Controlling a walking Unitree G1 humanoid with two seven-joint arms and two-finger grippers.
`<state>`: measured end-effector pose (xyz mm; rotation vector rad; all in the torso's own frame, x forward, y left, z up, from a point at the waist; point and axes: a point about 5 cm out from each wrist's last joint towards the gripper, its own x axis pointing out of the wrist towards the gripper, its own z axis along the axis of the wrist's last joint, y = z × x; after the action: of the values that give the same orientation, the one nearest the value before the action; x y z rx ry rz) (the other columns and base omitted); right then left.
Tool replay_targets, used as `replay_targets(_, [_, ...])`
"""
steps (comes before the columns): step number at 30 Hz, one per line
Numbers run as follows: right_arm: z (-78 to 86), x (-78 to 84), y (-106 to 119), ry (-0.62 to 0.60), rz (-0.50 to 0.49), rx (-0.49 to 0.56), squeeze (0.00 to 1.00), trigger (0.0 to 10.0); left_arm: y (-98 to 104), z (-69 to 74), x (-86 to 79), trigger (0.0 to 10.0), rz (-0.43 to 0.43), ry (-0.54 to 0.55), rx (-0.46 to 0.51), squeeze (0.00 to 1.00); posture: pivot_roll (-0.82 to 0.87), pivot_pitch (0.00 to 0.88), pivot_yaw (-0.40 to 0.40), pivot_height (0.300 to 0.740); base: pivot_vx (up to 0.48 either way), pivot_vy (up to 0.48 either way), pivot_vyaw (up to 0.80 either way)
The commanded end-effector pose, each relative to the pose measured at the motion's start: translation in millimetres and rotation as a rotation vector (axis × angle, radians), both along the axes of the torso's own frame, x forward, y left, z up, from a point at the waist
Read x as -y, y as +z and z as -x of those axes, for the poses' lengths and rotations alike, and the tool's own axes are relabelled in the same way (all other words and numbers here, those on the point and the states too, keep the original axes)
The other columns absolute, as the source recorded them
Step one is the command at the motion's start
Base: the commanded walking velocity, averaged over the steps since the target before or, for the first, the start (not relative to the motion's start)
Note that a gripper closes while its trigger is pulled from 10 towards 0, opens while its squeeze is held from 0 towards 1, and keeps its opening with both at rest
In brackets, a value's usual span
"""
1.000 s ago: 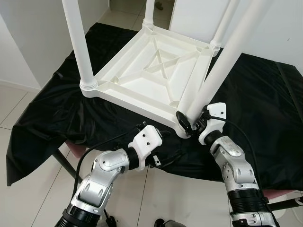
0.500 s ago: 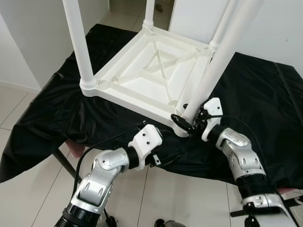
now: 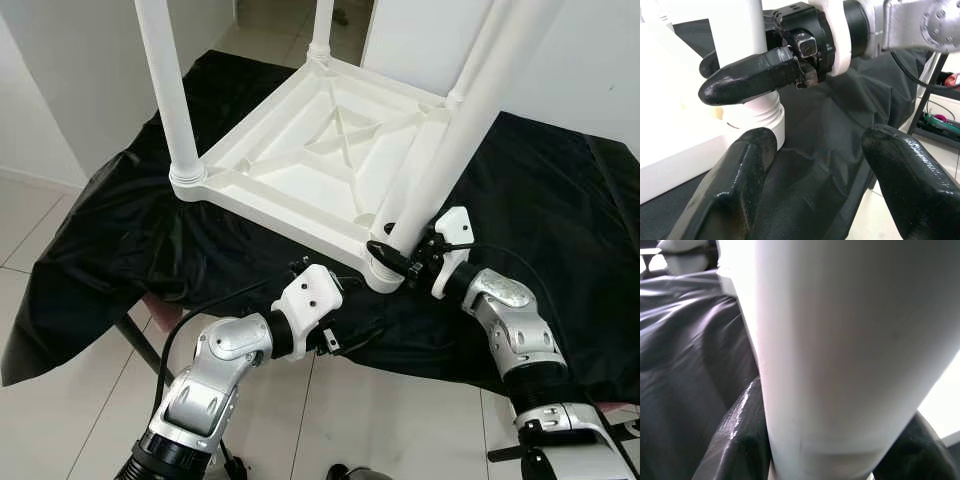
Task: Building children table
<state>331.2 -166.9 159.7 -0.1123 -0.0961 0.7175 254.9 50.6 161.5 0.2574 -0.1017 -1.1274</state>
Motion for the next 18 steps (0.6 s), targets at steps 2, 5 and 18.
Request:
replay_targets(2, [4.0,3.2,-18,-0.086,-0.013,-0.059,0.0,0.0,0,-0.1,0.0,10.0,0.02,0.065,0.003,0.0,0.11,0.134,-0.087,0.74,0.0,0.0,0.0])
replay_targets(5, [4.4,2.5,-19,-0.138,-0.03,-0.057,0.0,0.0,0,0.3,0.2,10.0,0.02,0.065,0.002,0.0,0.11,0.135,-0.089,0.74,0.0,0.0,0.0])
replay_targets(18, [19.9,-23.1,-19,-0.518,-0.279,-0.061,0.0,0.0,-4,-1.6,-1.3,10.0,0.016,0.072,-0.001,0.0,0.1,0.122,-0.107,0.74,0.0,0.0,0.0])
